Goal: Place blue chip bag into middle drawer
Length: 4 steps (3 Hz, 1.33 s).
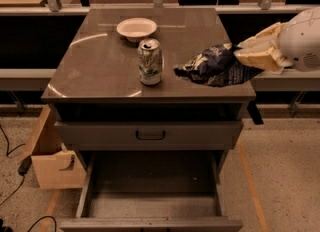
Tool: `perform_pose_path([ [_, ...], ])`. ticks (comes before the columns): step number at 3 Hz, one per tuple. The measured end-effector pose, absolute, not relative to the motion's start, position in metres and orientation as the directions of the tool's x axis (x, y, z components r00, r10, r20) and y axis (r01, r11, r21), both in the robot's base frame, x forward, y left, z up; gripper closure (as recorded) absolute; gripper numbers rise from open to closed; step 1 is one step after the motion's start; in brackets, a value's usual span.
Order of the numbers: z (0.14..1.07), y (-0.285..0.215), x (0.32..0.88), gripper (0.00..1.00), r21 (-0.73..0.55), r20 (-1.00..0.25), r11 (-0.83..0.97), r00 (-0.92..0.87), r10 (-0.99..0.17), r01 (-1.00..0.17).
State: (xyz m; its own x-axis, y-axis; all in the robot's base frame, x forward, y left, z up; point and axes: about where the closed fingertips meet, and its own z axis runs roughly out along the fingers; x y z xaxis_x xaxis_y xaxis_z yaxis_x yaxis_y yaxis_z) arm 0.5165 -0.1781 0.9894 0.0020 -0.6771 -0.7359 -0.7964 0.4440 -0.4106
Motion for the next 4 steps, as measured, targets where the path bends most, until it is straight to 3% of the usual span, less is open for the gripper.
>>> perform_pose_path([
  [3, 0.878, -0.121, 0.437, 1.00, -0.239, -0.816, 0.454, -0.076, -0.574, -0.858],
  [4, 0.878, -0.121, 0.437, 1.00, -0.239, -0.815, 0.454, -0.076, -0.574, -0.858],
])
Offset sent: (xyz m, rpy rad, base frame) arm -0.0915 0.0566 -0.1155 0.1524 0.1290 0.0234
